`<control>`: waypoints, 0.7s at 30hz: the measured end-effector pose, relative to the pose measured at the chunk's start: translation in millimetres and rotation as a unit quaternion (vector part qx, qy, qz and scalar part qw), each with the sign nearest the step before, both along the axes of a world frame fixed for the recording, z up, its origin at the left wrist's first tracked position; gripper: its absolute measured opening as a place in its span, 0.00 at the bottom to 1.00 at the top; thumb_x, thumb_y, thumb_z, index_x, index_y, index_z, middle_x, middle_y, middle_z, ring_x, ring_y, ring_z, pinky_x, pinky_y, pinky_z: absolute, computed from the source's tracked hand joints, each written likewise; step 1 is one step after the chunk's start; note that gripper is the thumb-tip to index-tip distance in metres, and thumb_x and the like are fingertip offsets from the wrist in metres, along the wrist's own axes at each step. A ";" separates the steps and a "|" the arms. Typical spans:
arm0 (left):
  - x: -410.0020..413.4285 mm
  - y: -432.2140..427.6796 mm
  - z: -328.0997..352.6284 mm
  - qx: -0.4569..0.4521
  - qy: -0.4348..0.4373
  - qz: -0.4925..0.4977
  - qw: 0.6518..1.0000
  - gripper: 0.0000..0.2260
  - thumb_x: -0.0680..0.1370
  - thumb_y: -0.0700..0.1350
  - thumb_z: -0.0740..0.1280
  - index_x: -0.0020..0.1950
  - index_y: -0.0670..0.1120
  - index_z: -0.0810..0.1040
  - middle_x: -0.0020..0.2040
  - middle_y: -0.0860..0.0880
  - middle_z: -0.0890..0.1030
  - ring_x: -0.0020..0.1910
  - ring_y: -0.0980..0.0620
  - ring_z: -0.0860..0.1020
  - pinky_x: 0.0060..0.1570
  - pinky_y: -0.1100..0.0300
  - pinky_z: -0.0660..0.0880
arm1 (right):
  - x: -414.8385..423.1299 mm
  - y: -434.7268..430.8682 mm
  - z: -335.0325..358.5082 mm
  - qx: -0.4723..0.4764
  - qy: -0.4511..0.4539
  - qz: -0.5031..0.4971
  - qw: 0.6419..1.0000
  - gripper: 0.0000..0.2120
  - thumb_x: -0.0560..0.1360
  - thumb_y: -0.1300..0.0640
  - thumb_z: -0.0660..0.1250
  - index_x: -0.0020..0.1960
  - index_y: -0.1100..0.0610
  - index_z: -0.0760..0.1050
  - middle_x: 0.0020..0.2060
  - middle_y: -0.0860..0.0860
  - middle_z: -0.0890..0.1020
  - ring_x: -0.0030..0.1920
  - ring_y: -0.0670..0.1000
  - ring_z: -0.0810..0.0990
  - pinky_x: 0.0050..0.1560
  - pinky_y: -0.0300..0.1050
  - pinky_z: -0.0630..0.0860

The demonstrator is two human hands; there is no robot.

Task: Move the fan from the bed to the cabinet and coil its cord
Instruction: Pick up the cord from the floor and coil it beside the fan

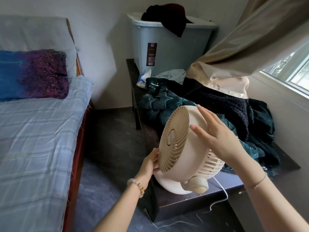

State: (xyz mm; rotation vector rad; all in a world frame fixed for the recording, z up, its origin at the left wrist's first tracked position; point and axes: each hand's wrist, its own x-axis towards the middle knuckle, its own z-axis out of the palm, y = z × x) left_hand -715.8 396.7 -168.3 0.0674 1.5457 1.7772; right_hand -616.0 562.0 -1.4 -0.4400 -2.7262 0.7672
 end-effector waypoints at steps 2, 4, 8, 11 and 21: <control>-0.5 -2.4 8.0 -0.019 0.038 0.010 0.999 0.09 0.79 0.52 0.58 0.51 0.57 0.78 0.46 0.59 0.84 0.45 0.58 0.83 0.40 0.64 0.76 | 2.0 0.9 -2.4 -0.054 0.045 -0.008 0.998 0.30 0.72 0.33 0.56 0.72 0.36 0.55 0.72 0.39 0.64 0.68 0.47 0.68 0.68 0.54 0.67; -3.1 -4.7 18.8 -0.022 0.092 0.037 0.995 0.07 0.79 0.48 0.61 0.50 0.56 0.79 0.43 0.57 0.84 0.43 0.57 0.83 0.40 0.64 0.77 | 4.2 2.7 -5.9 -0.128 0.105 -0.038 0.985 0.27 0.74 0.39 0.61 0.72 0.39 0.60 0.69 0.43 0.70 0.67 0.45 0.70 0.67 0.52 0.69; -14.4 -6.0 59.9 0.019 0.222 0.103 0.969 0.09 0.78 0.42 0.62 0.50 0.54 0.80 0.49 0.52 0.83 0.48 0.58 0.82 0.44 0.66 0.77 | 11.0 10.8 -8.7 -0.209 0.195 -0.108 0.952 0.19 0.76 0.51 0.64 0.66 0.47 0.70 0.61 0.48 0.78 0.57 0.44 0.78 0.56 0.41 0.76; -15.8 1.2 102.3 0.059 0.304 0.097 0.946 0.08 0.78 0.42 0.62 0.53 0.50 0.79 0.48 0.51 0.83 0.48 0.57 0.82 0.46 0.64 0.79 | 20.5 16.5 -10.4 -0.265 0.234 -0.144 0.924 0.08 0.76 0.54 0.65 0.54 0.47 0.77 0.52 0.50 0.83 0.50 0.43 0.81 0.46 0.34 0.78; 40.9 34.2 197.2 0.211 0.350 -0.030 0.912 0.09 0.76 0.46 0.60 0.48 0.52 0.80 0.39 0.53 0.84 0.41 0.52 0.82 0.41 0.61 0.79 | 79.4 15.4 -22.1 -0.368 0.288 -0.260 0.845 0.07 0.76 0.55 0.65 0.44 0.54 0.81 0.38 0.50 0.85 0.41 0.46 0.83 0.45 0.38 0.79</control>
